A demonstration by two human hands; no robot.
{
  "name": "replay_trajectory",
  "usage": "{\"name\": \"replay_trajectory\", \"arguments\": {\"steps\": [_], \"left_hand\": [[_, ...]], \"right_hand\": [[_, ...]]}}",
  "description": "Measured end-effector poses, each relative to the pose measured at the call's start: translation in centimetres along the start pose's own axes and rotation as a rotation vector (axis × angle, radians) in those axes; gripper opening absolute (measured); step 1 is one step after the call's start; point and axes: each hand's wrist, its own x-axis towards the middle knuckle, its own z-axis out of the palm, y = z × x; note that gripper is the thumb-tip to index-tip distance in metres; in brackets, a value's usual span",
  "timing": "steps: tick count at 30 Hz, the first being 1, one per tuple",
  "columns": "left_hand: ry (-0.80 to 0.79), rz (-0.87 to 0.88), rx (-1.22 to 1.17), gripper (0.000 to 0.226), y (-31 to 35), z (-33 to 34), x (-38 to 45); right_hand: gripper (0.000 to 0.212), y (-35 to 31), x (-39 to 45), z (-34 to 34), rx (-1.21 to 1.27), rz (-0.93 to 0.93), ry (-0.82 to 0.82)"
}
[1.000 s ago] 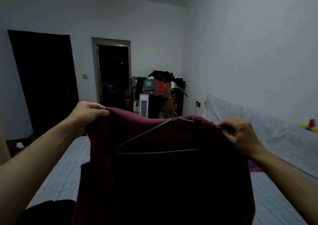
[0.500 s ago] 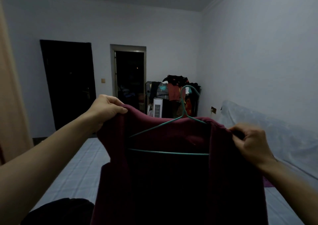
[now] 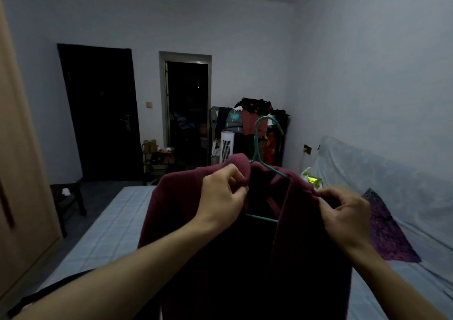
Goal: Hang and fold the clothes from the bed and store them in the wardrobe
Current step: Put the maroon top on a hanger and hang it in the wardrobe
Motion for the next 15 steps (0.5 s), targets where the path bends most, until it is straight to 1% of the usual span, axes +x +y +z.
{"name": "replay_trajectory", "arguments": {"steps": [2, 5, 8, 9, 11, 12, 13, 14, 15], "left_hand": [[-0.029, 0.08, 0.057, 0.021, -0.2, 0.0, -0.5], [-0.057, 0.132, 0.12, 0.018, -0.5, -1.0, 0.2], [-0.149, 0.222, 0.192, 0.019, -0.7, -2.5, 0.8], [-0.138, 0.293, 0.238, 0.019, -0.7, -3.3, 0.9], [0.008, 0.426, 0.418, 0.023, -1.7, -5.6, 2.1], [0.08, 0.421, 0.535, 0.028, -2.7, -7.0, 3.1], [0.098, 0.345, 0.632, 0.033, -3.7, -8.4, 4.2], [0.047, 0.226, 0.68, 0.037, -4.8, -9.6, 5.0], [-0.041, 0.12, 0.665, 0.038, -5.8, -10.5, 5.4]], "right_hand": [[0.021, 0.2, -0.2, -0.4, 0.045, 0.019, 0.027], [0.024, -0.2, -0.5, -0.6, 0.093, 0.008, 0.048], [0.023, -0.7, -0.3, -0.5, 0.123, 0.0, 0.06], [0.023, -0.7, -0.2, -0.5, 0.137, 0.005, 0.063], [0.022, -0.8, -0.1, -0.6, 0.156, 0.01, 0.071], [0.021, -0.8, 0.0, -0.7, 0.16, 0.014, 0.078], [0.02, -0.8, 0.1, -0.8, 0.166, 0.023, 0.086], [0.018, -0.8, 0.2, -0.8, 0.172, 0.031, 0.091], [0.016, -0.8, 0.3, -0.9, 0.176, 0.033, 0.09]]}}
